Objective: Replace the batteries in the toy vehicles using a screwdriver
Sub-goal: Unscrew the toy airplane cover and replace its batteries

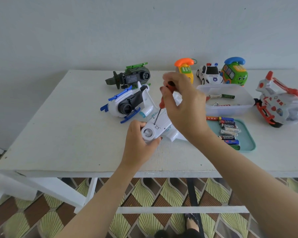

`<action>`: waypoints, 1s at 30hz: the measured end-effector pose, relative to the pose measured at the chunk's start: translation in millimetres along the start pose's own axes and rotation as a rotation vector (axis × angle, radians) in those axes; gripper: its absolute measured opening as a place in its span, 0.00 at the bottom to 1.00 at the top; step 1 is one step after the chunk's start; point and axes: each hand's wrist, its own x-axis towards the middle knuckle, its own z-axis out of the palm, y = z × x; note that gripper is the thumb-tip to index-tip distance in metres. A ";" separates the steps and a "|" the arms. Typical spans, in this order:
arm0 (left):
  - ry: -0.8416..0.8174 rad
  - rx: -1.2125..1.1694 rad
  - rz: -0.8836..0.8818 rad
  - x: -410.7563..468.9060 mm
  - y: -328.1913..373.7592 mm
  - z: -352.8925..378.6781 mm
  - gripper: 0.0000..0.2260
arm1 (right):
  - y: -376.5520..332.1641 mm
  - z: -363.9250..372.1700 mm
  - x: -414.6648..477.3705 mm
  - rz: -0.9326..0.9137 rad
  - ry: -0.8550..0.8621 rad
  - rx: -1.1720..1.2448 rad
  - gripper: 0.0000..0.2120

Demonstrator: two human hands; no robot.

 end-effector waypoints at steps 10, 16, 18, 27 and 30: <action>0.000 0.003 0.006 0.4 -2.3 1.4 0.22 | -4.2 5.4 5.7 -0.037 0.068 -0.077 0.14; -0.006 -0.006 0.010 -0.5 -2.8 0.8 0.22 | -9.3 2.5 4.1 -0.143 -0.107 -0.040 0.14; -0.008 -0.010 0.021 -0.8 -2.9 0.8 0.22 | -11.0 4.4 4.3 -0.133 -0.047 -0.065 0.15; -0.017 -0.007 0.023 -0.3 -3.3 0.3 0.22 | -9.7 4.1 9.3 -0.084 -0.117 -0.067 0.12; -0.018 -0.005 0.026 -0.1 -3.3 -0.1 0.22 | -11.7 5.5 10.7 -0.085 -0.044 -0.063 0.13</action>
